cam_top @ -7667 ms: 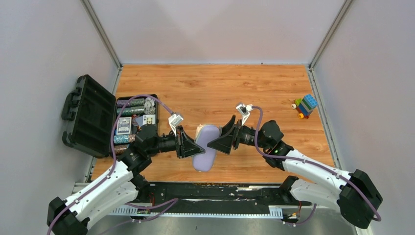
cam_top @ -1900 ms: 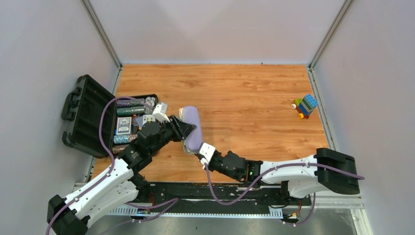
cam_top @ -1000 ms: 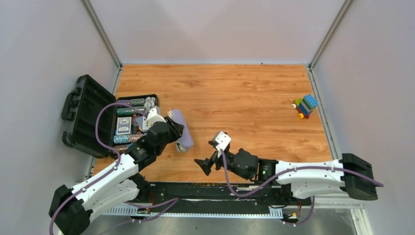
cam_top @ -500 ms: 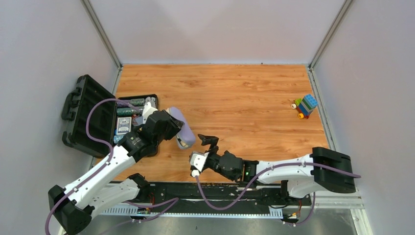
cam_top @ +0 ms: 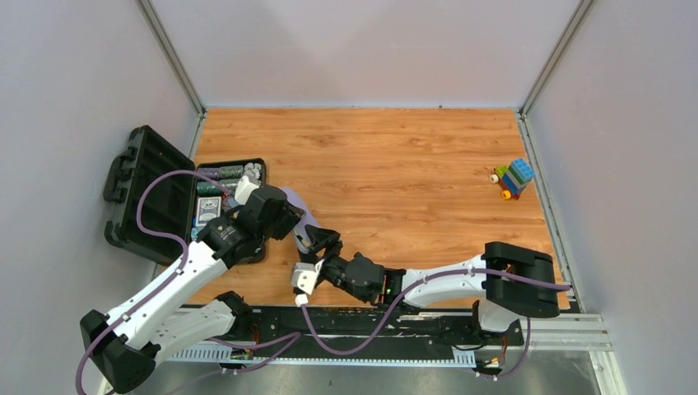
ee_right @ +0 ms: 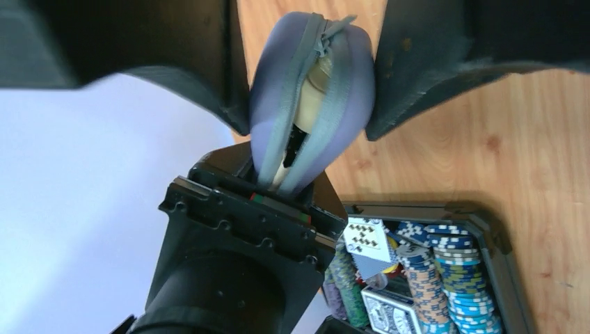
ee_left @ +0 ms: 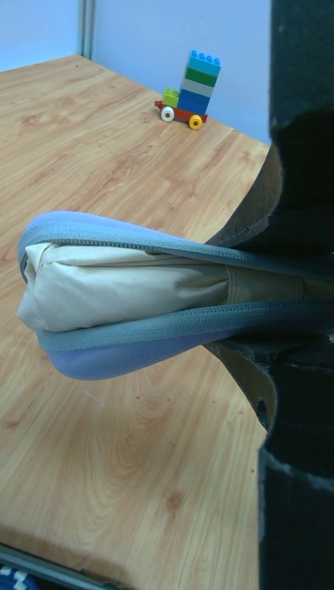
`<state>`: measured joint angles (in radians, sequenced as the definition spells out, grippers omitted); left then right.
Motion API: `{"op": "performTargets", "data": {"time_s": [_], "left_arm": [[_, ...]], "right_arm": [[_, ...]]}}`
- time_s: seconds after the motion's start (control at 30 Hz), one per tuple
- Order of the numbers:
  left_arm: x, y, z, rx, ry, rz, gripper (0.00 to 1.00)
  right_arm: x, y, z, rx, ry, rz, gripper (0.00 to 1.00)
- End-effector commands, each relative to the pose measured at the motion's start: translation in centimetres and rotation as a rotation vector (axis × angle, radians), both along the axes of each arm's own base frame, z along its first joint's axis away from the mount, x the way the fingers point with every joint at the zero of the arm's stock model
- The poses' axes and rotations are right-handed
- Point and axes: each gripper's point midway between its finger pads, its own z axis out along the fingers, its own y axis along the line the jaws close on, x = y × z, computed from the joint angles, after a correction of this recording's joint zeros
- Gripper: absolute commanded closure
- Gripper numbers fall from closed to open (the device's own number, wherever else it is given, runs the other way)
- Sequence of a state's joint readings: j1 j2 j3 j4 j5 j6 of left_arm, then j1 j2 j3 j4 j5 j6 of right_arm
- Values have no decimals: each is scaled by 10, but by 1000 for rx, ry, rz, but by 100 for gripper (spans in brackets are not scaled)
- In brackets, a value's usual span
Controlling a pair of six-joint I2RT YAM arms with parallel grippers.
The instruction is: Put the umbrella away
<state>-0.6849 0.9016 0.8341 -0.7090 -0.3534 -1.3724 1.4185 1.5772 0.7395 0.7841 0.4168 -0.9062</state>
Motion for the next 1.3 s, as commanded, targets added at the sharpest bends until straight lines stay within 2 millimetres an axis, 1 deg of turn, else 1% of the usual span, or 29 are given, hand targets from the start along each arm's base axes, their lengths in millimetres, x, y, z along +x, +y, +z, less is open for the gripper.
{"op": "performTargets", "data": {"time_s": [0.0, 0.07, 0.1, 0.17, 0.2, 0.23, 0.3, 0.33, 0.37, 0.4, 0.43, 0.47, 0.5, 0.53, 0.57, 0.63, 0.67, 0.73, 0.8, 0.9, 0.93, 1.0, 1.1, 1.23, 1.27], "left_arm": [[8, 1, 32, -46, -53, 52, 91], [6, 2, 35, -44, -50, 50, 89], [5, 3, 35, -47, -47, 51, 88], [5, 3, 38, -52, -58, 47, 82], [6, 3, 41, -52, -74, 43, 77], [7, 4, 45, -46, -96, 34, 69], [10, 7, 57, -15, -173, 2, 53], [12, 8, 66, -2, -228, -23, 45], [13, 9, 76, 21, -299, -63, 35], [12, 11, 89, 38, -370, -96, 29], [11, 12, 100, 54, -445, -131, 20], [8, 12, 113, 78, -536, -182, 16], [4, 10, 126, 94, -626, -238, 14], [-2, 9, 139, 106, -716, -285, 12], [-8, 7, 148, 105, -784, -320, 11], [-24, 5, 167, 105, -930, -395, 9], [-29, 3, 171, 98, -966, -415, 9], [-39, -4, 174, 73, -1022, -472, 7], [-45, -13, 171, 42, -1054, -527, 5], [-50, -27, 179, -38, -1150, -567, 3], [-52, -31, 187, -71, -1195, -569, 2], [-51, -40, 191, -122, -1222, -586, 1], [-57, -54, 205, -219, -1292, -627, 0], [-66, -62, 230, -376, -1396, -642, 0], [-65, -65, 233, -398, -1399, -645, 0]], "right_arm": [[1, 12, 43, 134, -49, 4, 52], [-1, 11, 45, 158, -50, 13, 75], [-1, 11, 45, 170, -46, 15, 83], [0, 9, 49, 201, -28, 5, 93], [2, 8, 51, 223, -18, -8, 98], [6, 4, 56, 257, -6, -34, 100], [16, -5, 62, 318, 27, -83, 100], [21, -10, 66, 347, 51, -102, 100], [25, -16, 70, 374, 75, -114, 100], [28, -22, 73, 403, 107, -118, 100], [32, -28, 78, 440, 146, -122, 100], [36, -37, 83, 482, 182, -130, 100], [39, -47, 90, 535, 219, -135, 100], [42, -53, 92, 570, 252, -139, 100], [42, -62, 104, 618, 275, -127, 100], [41, -75, 120, 700, 321, -116, 100], [40, -80, 127, 732, 350, -112, 100], [33, -93, 148, 820, 418, -67, 100], [21, -107, 171, 919, 474, -1, 100], [4, -120, 193, 1039, 561, 110, 100], [-2, -125, 202, 1072, 569, 152, 100], [-11, -131, 212, 1118, 593, 214, 100], [-22, -136, 224, 1144, 604, 286, 100], [-36, -139, 230, 1168, 616, 384, 100], [-38, -138, 230, 1167, 626, 399, 100]]}}
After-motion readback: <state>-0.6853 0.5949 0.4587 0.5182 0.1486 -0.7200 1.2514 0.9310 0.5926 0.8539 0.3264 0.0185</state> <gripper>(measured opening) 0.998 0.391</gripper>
